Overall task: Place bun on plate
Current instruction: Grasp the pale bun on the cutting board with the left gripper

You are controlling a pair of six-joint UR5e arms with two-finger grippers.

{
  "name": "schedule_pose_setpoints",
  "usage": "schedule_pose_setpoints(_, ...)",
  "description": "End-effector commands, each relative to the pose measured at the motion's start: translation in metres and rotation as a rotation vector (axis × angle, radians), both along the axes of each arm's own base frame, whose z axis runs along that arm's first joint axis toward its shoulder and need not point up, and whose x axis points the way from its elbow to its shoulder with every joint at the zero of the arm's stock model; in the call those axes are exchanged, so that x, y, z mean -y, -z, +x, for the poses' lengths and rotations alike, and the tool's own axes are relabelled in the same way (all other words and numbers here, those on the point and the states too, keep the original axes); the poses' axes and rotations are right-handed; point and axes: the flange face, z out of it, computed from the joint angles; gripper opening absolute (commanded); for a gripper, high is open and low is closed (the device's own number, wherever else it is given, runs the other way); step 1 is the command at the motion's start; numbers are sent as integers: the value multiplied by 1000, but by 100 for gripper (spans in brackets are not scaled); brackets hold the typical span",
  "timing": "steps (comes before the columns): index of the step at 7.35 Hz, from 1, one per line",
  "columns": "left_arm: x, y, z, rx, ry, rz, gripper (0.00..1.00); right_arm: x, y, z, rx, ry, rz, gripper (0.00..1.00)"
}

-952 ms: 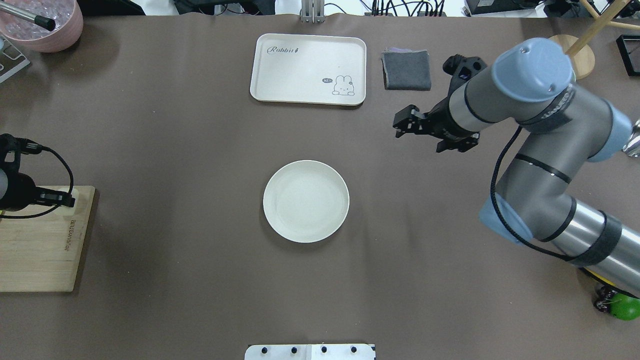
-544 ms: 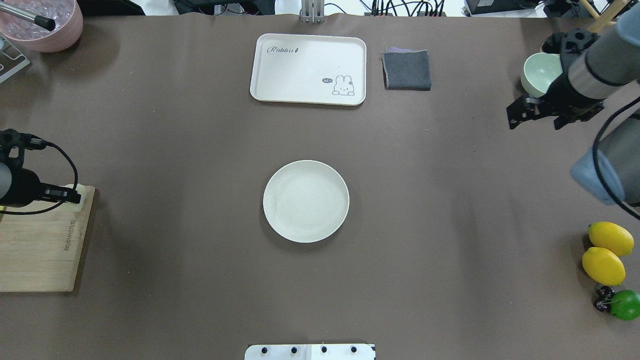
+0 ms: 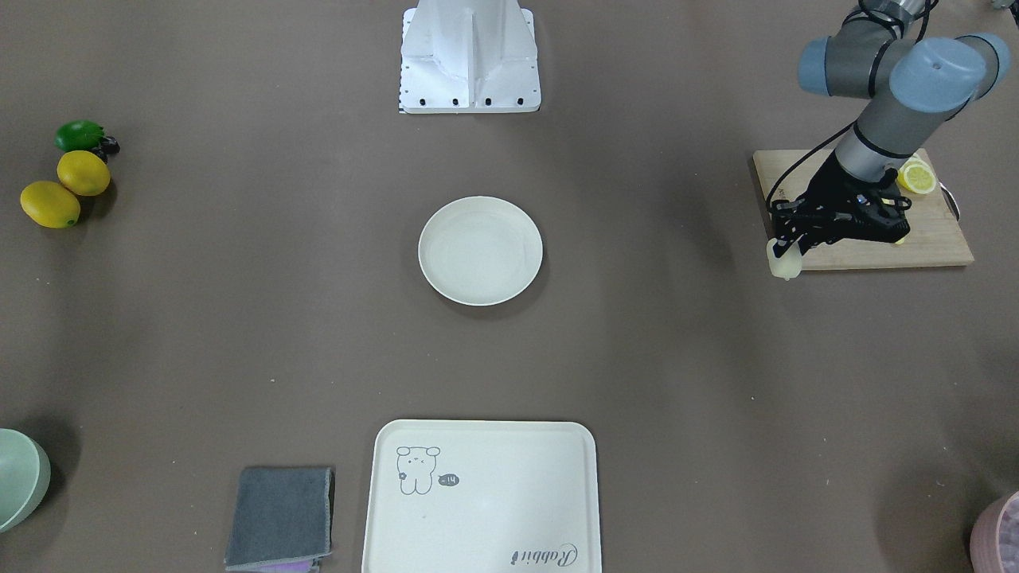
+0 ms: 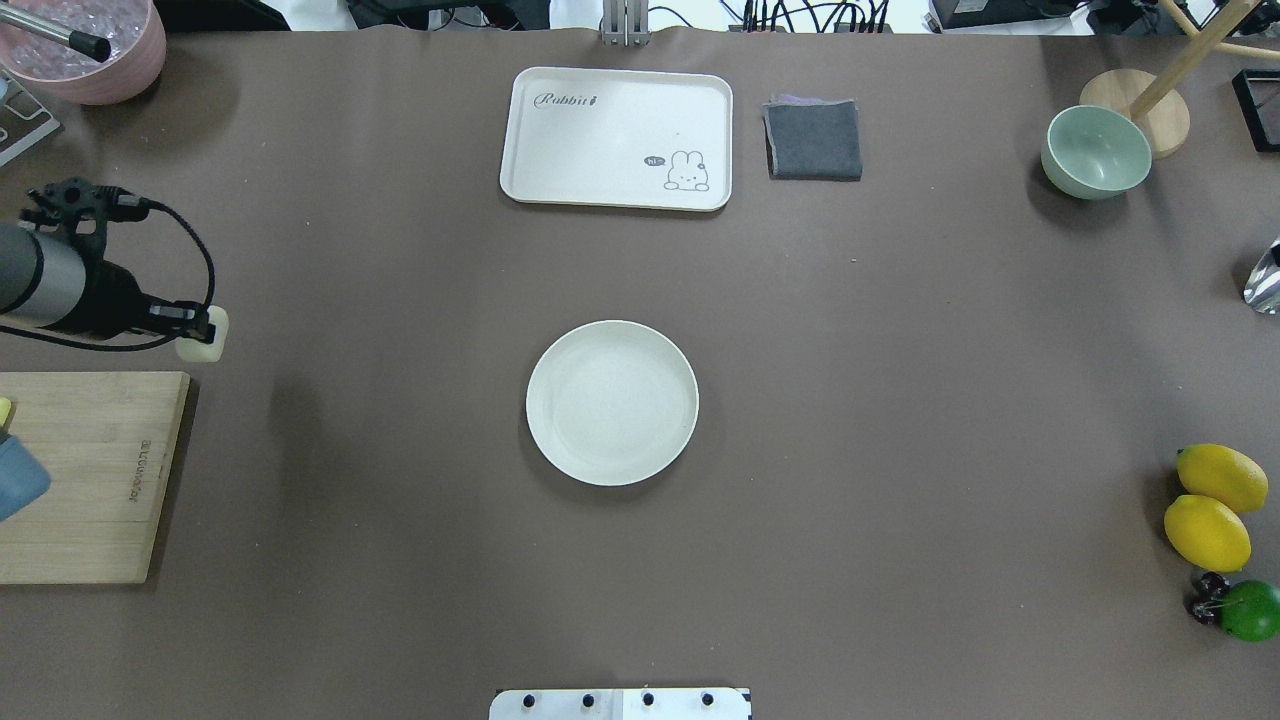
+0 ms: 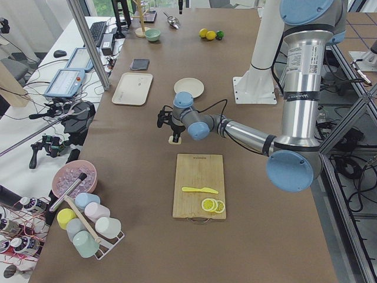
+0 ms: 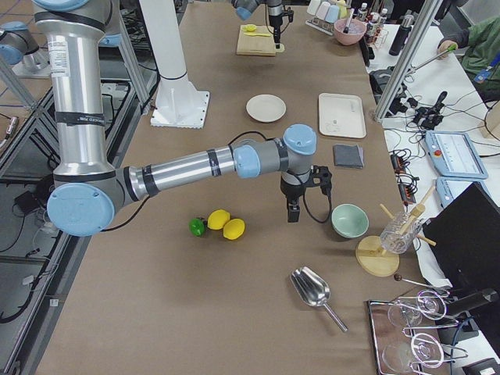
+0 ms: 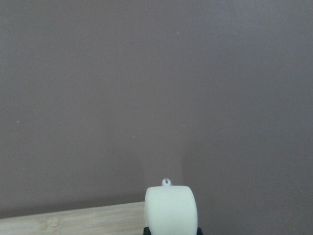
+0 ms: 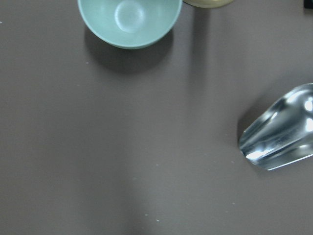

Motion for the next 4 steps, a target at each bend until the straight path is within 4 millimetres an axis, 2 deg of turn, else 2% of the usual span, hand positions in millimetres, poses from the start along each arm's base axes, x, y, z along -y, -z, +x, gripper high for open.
schedule_pose_setpoints(1,39,103,32,0,27,-35,35,-13,-52,49,-13,0,-25,100)
schedule_pose_setpoints(2,47,163,55,-34,76,-102,35,-16,-66,50,-14,-1,-51,100)
schedule_pose_setpoints(3,36,192,83,-47,86,-151,36,-23,-73,50,-3,-1,-67,100)
schedule_pose_setpoints(4,13,217,129,-53,107,-143,36,-25,-73,48,30,2,-74,100)
